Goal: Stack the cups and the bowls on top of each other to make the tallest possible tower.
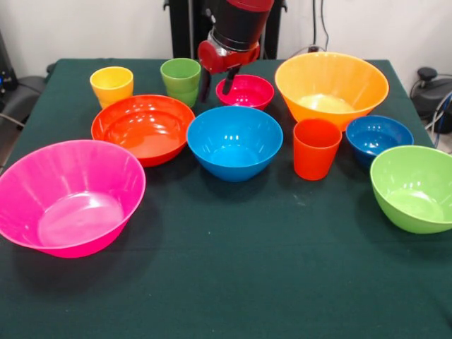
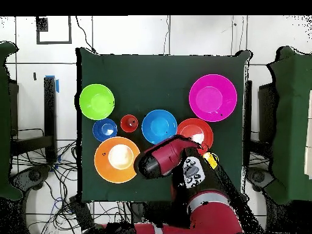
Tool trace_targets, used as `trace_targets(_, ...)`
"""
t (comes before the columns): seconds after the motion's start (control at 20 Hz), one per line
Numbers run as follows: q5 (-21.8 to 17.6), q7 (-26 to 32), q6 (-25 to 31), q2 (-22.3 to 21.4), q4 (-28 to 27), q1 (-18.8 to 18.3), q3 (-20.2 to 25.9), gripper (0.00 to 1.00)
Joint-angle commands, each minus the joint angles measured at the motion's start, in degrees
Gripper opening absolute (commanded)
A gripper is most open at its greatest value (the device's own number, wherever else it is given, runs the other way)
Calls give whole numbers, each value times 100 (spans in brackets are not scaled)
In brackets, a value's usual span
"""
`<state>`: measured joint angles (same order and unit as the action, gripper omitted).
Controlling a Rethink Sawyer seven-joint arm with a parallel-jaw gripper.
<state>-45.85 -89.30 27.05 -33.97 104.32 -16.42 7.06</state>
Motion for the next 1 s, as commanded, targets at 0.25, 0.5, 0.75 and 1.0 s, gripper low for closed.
trace_targets(0.25,354,222,-468,414,624,-1209,1294,100)
trace_targets(0.5,302,51,-550,493,709,-1373,1419,100)
trace_targets(0.75,185,-111,-738,534,755,-1400,1420,100)
trace_targets(1.0,195,-280,-872,495,877,-1331,1378,100)
